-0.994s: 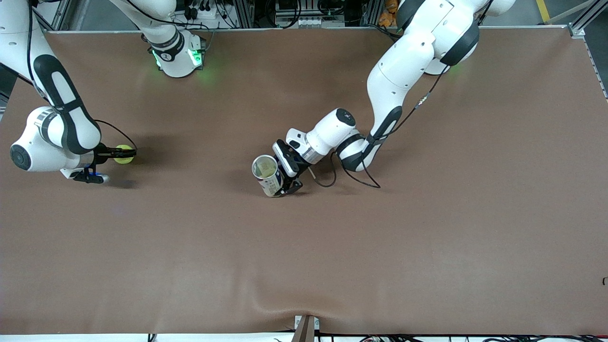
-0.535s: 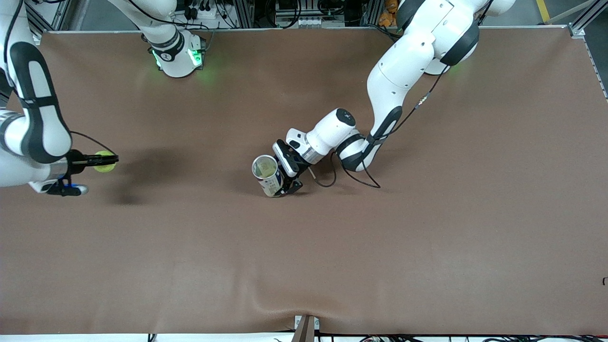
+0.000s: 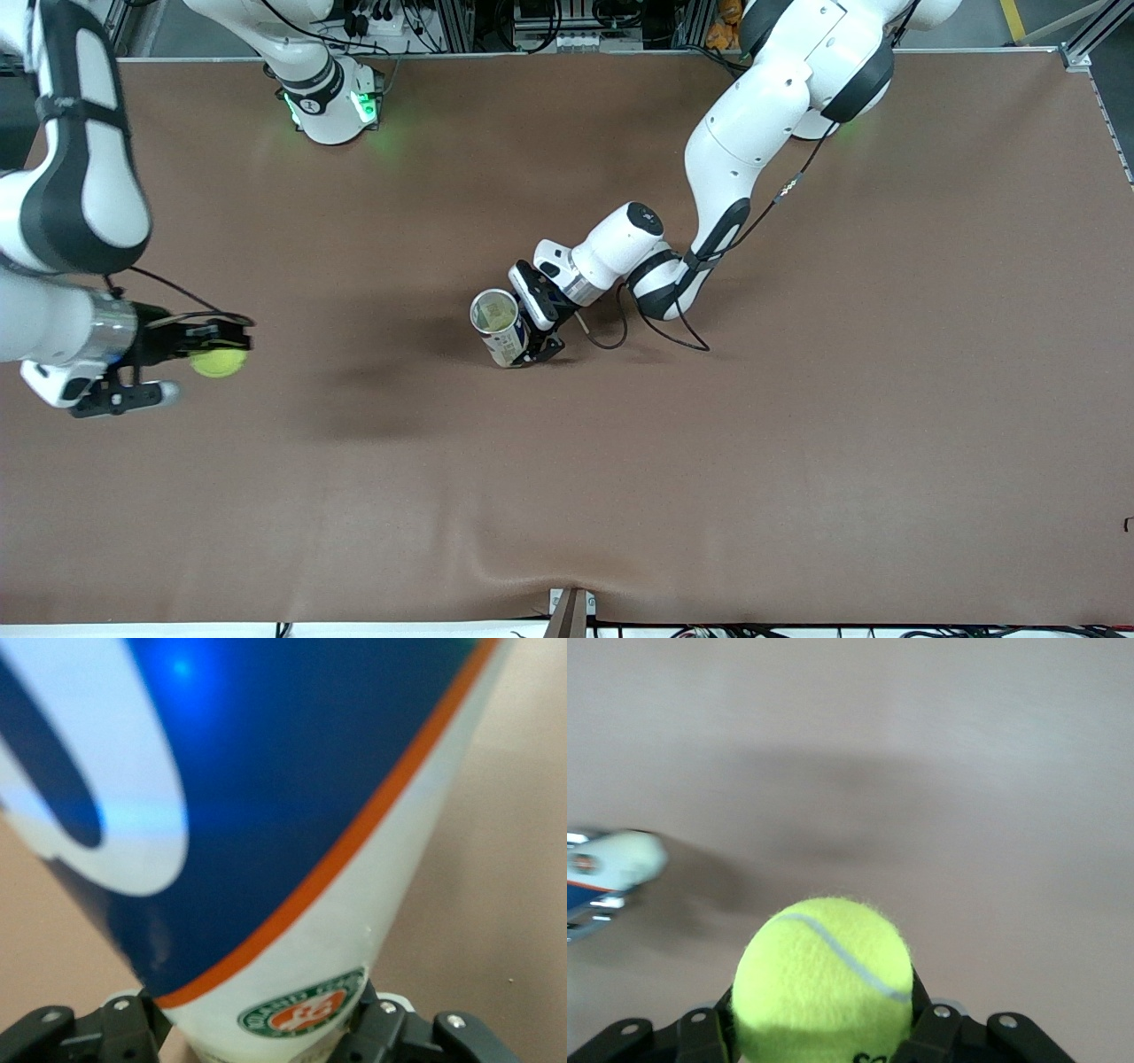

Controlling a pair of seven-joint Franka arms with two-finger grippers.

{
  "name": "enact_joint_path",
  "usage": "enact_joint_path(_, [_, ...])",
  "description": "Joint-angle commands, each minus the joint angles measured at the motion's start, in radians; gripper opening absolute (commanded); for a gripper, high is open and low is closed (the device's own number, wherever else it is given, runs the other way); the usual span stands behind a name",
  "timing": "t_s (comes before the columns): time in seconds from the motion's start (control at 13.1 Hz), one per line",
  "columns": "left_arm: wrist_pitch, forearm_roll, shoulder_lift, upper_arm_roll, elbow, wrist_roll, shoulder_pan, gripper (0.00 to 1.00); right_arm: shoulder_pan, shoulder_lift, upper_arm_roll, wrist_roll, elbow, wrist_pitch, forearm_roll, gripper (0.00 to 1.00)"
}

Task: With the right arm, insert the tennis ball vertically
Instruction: 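Carry the ball with the right gripper over the can opening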

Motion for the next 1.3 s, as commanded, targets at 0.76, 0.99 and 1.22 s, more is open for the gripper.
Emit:
enact_joint_path(0.76, [0.003,0.01,0.018,0.01,-0.002,0.006,0.005,0.76,0.534,0.136,-0.017,0.926,0.095,0.142,0.018,0.26])
enact_joint_path(0.99, [0.003,0.01,0.018,0.01,-0.002,0.006,0.005,0.76,0.552,0.159,-0.017,0.977,0.081,0.135,0.01,0.26])
enact_joint_path(1.22, [0.003,0.01,0.018,0.01,-0.002,0.006,0.005,0.76,0.538,0.159,-0.017,0.978,0.054,0.133,0.01,0.26])
